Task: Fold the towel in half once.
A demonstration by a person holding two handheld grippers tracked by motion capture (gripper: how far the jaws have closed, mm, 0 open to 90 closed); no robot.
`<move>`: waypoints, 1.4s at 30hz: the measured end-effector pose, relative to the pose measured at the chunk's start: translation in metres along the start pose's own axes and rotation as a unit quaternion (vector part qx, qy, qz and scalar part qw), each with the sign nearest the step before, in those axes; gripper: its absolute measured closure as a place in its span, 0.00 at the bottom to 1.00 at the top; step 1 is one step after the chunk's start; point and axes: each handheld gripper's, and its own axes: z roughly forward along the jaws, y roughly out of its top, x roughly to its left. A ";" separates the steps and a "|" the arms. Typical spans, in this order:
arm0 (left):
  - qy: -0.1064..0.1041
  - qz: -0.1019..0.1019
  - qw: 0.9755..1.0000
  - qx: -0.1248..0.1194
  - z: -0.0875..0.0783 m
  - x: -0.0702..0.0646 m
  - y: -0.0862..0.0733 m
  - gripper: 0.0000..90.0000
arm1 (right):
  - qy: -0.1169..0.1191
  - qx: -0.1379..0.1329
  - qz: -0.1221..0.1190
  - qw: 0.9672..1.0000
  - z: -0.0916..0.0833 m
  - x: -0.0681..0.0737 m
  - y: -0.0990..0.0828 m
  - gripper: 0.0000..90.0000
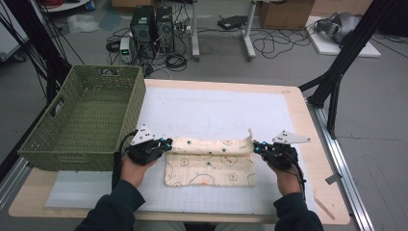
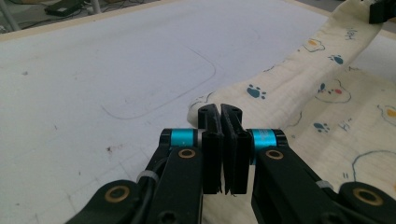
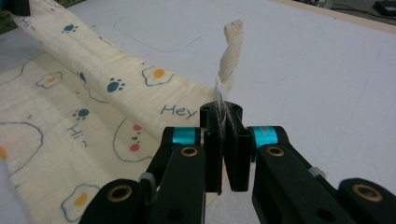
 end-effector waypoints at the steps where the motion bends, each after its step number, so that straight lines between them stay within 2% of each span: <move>1: 0.000 0.001 1.000 0.002 -0.001 -0.001 -0.002 0.96 | 0.001 0.002 0.001 1.000 -0.001 0.002 -0.002 0.97; 4: -0.003 0.001 1.000 0.005 -0.003 -0.003 -0.007 0.96 | 0.007 0.004 0.006 1.000 -0.002 0.004 -0.010 0.97; 10: -0.017 -0.003 1.000 0.022 -0.004 -0.008 -0.022 0.95 | 0.022 0.026 0.013 0.999 -0.001 0.006 -0.028 0.97; 19: -0.028 -0.004 0.999 0.030 -0.011 -0.014 -0.033 0.93 | 0.052 0.036 -0.005 0.998 -0.006 0.008 -0.034 0.96; 22: -0.026 -0.010 0.999 0.029 -0.016 -0.013 -0.034 0.88 | 0.049 0.035 -0.012 0.998 -0.010 0.006 -0.036 0.91; 23: -0.026 -0.010 0.999 0.029 -0.016 -0.013 -0.034 0.83 | 0.049 0.035 -0.012 0.998 -0.010 0.006 -0.036 0.91; 24: -0.023 -0.028 0.999 0.015 -0.021 -0.009 -0.033 0.76 | 0.047 0.025 -0.010 0.999 -0.015 0.003 -0.036 0.86; 26: -0.027 -0.039 0.999 -0.004 -0.026 -0.006 -0.030 0.63 | 0.041 0.010 -0.001 0.999 -0.022 -0.002 -0.037 0.82; 29: -0.021 -0.044 0.998 -0.029 -0.033 -0.001 -0.027 0.57 | 0.030 -0.009 0.014 0.999 -0.032 -0.010 -0.038 0.78; 31: -0.019 -0.048 0.998 -0.034 -0.034 0.000 -0.026 0.56 | 0.025 -0.014 0.019 0.999 -0.036 -0.012 -0.038 0.77; 32: -0.018 -0.054 0.998 -0.035 -0.034 0.003 -0.026 0.56 | 0.017 -0.028 0.029 0.999 -0.043 -0.017 -0.039 0.76; 36: -0.014 -0.056 0.998 -0.020 -0.026 0.005 -0.025 0.56 | 0.001 -0.042 0.044 0.998 -0.048 -0.021 -0.039 0.73; 39: -0.011 -0.059 0.998 -0.011 -0.019 0.006 -0.024 0.56 | 0.000 -0.024 0.034 0.999 -0.038 -0.017 -0.038 0.70; 40: -0.006 -0.063 0.998 0.008 -0.012 0.008 -0.022 0.56 | 0.001 -0.016 0.032 0.999 -0.034 -0.014 -0.037 0.70; 42: 0.002 -0.069 0.997 0.018 -0.004 0.010 -0.020 0.56 | 0.005 -0.001 0.024 1.000 -0.023 -0.008 -0.033 0.69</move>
